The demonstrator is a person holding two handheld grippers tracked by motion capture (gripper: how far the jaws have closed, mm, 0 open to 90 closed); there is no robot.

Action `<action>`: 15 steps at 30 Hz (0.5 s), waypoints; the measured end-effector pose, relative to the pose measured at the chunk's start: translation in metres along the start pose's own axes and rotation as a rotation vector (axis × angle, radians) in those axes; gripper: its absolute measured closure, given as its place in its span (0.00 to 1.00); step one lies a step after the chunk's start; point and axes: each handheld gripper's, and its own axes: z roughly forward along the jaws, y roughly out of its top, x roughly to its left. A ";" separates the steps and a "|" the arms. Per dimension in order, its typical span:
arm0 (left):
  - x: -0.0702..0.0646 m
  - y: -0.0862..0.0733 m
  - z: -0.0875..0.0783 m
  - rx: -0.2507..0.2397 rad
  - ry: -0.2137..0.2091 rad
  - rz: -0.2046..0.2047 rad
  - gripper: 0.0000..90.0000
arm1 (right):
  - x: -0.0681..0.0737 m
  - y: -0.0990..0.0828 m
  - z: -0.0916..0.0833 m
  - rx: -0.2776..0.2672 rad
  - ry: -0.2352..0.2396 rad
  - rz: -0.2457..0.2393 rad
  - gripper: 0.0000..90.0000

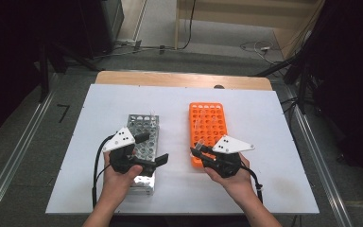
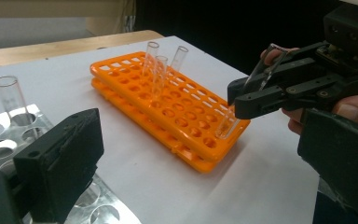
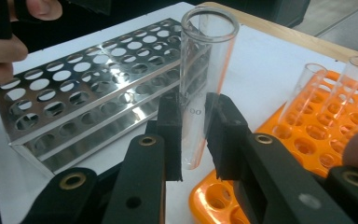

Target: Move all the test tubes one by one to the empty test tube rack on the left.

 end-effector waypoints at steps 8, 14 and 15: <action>-0.013 0.003 0.007 0.007 0.004 0.020 0.12 | 0.008 0.003 0.001 0.009 0.022 -0.009 0.82; -0.024 0.005 0.016 0.031 -0.013 0.033 0.24 | 0.016 0.003 0.005 0.025 0.043 -0.028 0.82; -0.026 0.005 0.018 0.032 -0.016 0.034 0.27 | 0.017 0.003 0.005 0.027 0.045 -0.035 0.82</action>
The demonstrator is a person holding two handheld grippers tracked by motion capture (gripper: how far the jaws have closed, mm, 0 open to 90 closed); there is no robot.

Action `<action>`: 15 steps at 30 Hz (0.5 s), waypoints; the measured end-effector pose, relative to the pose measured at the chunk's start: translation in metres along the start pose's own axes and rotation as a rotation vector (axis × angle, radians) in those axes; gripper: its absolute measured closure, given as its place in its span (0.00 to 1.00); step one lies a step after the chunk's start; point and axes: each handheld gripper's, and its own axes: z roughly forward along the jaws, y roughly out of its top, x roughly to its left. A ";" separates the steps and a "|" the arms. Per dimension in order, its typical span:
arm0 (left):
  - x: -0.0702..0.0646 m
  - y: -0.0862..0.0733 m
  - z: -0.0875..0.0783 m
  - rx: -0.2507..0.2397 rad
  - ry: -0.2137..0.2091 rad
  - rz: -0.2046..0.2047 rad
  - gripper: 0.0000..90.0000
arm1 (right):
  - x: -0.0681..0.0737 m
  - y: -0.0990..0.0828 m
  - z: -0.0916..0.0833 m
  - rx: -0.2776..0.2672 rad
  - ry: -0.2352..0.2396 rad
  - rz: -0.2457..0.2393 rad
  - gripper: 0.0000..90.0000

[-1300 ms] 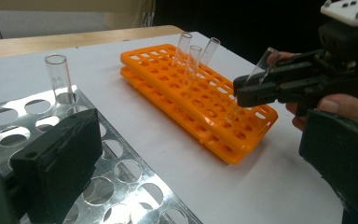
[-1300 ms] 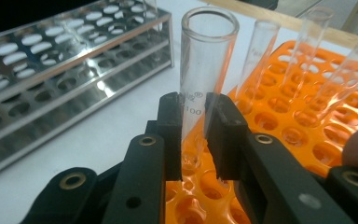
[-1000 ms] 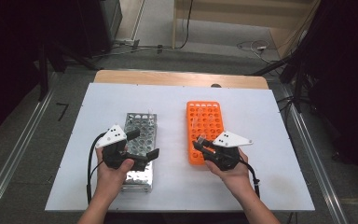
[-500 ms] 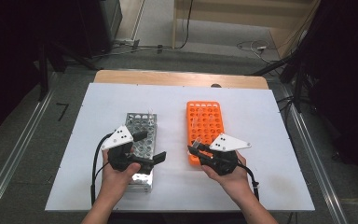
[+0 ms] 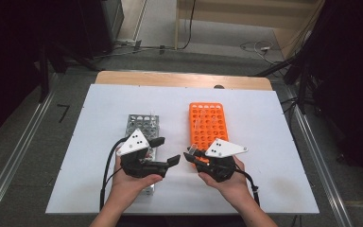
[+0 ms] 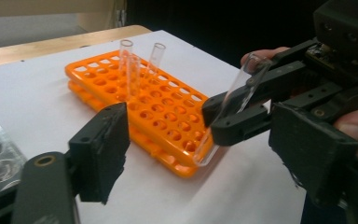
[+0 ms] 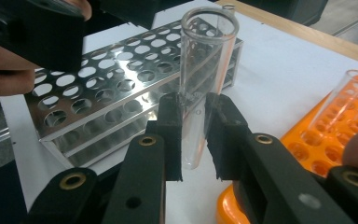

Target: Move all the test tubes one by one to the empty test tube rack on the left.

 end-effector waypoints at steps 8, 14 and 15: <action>-0.014 0.001 0.009 -0.011 -0.049 0.037 0.50 | 0.009 0.000 0.007 0.019 0.026 -0.020 0.82; -0.021 0.001 0.014 -0.003 -0.060 0.077 0.67 | 0.017 0.000 0.011 0.037 0.027 -0.046 0.82; -0.022 0.001 0.016 -0.001 -0.058 0.083 0.69 | 0.017 0.000 0.012 0.038 0.028 -0.053 0.82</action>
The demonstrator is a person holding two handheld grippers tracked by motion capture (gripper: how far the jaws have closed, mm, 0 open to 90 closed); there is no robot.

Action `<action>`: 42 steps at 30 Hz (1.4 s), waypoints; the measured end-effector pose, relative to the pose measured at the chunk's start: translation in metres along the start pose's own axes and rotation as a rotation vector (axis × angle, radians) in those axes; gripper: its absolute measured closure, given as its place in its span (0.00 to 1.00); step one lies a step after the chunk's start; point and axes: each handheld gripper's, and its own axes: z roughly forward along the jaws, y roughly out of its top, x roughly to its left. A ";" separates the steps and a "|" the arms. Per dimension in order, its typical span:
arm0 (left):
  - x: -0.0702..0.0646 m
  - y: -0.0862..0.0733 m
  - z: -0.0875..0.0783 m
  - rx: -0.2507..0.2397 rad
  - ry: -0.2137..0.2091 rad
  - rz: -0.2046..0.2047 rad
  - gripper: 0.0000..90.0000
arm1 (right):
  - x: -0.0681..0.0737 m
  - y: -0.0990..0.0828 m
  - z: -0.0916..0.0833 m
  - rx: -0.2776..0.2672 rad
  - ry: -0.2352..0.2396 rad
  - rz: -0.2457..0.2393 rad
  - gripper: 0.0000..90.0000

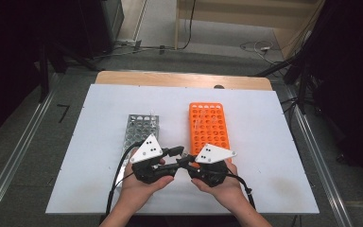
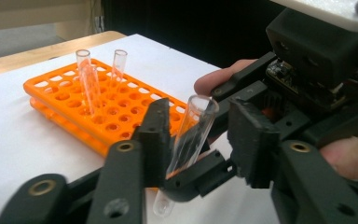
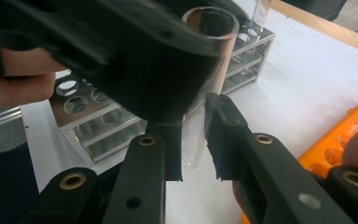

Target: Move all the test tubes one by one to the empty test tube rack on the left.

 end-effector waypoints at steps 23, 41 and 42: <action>0.007 0.007 0.000 0.010 0.055 0.016 0.84 | -0.003 -0.005 -0.002 0.002 -0.002 0.026 0.71; 0.036 0.018 -0.013 -0.011 0.117 -0.024 0.85 | -0.039 -0.036 -0.058 -0.068 -0.058 0.087 0.08; 0.038 0.019 -0.014 -0.009 0.126 -0.023 0.85 | -0.042 -0.039 -0.061 -0.072 -0.059 0.090 0.07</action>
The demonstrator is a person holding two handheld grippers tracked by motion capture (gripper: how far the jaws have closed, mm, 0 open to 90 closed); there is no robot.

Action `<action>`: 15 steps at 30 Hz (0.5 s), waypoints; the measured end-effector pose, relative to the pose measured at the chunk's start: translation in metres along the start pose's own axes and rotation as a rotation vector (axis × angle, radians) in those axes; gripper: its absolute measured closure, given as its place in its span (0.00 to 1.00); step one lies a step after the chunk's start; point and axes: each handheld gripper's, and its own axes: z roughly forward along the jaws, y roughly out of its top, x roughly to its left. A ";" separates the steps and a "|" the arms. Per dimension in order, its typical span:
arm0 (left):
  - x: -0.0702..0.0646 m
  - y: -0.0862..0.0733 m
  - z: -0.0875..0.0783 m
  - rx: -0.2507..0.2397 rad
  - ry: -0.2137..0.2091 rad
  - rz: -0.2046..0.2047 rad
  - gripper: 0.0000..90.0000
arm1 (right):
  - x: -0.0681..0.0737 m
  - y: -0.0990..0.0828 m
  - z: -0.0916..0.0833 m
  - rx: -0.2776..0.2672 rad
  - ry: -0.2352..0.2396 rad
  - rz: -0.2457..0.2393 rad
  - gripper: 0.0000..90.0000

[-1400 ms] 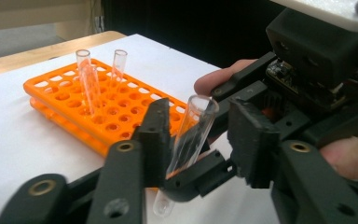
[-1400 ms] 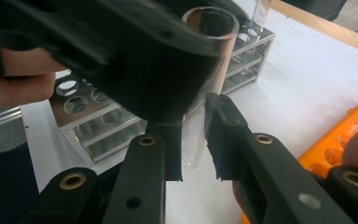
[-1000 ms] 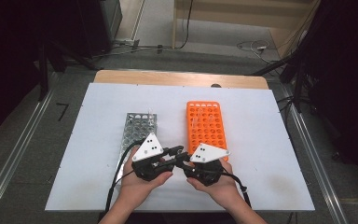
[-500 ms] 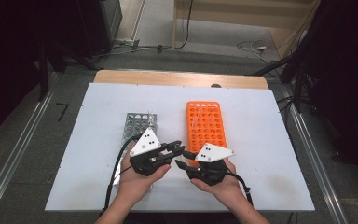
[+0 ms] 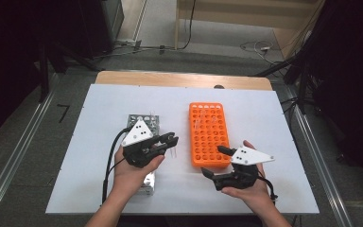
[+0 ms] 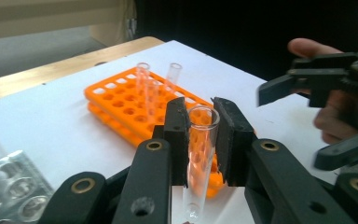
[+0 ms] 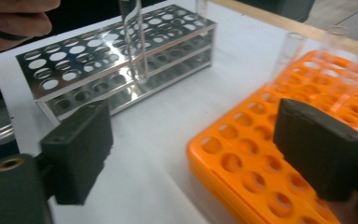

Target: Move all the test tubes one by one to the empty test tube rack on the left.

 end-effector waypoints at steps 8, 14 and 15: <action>0.021 0.014 -0.010 -0.017 0.073 0.001 0.85 | -0.022 -0.021 -0.029 -0.008 -0.069 0.044 0.03; 0.038 0.022 -0.016 -0.027 0.123 -0.004 0.84 | -0.039 -0.033 -0.045 -0.011 -0.094 0.093 0.02; 0.041 0.023 -0.017 -0.027 0.134 -0.002 0.85 | -0.041 -0.034 -0.048 -0.013 -0.098 0.093 0.02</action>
